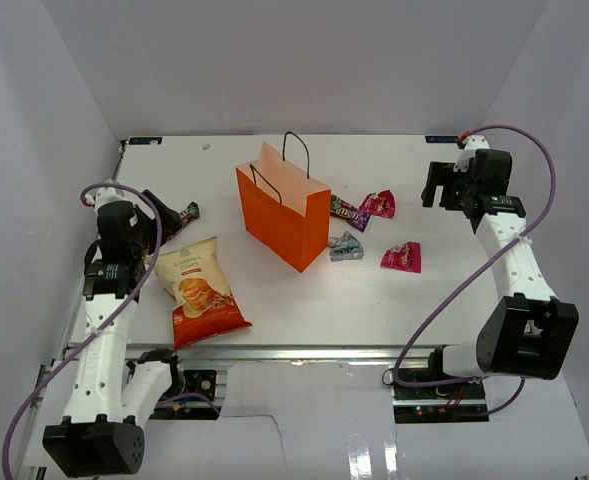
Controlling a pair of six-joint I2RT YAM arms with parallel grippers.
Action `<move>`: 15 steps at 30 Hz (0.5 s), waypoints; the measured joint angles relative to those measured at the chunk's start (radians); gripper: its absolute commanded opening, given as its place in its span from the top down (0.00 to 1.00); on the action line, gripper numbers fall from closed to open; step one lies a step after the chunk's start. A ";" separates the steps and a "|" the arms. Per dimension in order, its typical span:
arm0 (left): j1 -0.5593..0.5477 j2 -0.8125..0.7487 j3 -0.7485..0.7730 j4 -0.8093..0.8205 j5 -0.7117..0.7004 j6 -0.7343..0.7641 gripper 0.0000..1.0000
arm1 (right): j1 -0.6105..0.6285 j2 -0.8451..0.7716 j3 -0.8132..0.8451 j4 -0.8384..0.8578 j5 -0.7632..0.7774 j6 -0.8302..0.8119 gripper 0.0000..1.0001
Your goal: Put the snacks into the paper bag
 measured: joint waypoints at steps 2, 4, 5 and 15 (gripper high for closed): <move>0.000 -0.002 0.002 -0.024 -0.018 -0.014 0.02 | 0.000 0.000 0.000 -0.001 -0.018 -0.012 0.10; 0.000 -0.001 0.007 -0.064 -0.046 -0.031 0.02 | 0.000 0.000 0.000 -0.006 -0.073 -0.052 0.10; 0.000 -0.001 0.011 -0.087 -0.064 -0.043 0.02 | -0.002 0.000 0.000 -0.013 -0.125 -0.085 0.10; 0.000 0.030 0.066 -0.320 -0.201 -0.177 0.02 | 0.056 0.078 0.104 -0.329 -0.625 -0.553 0.10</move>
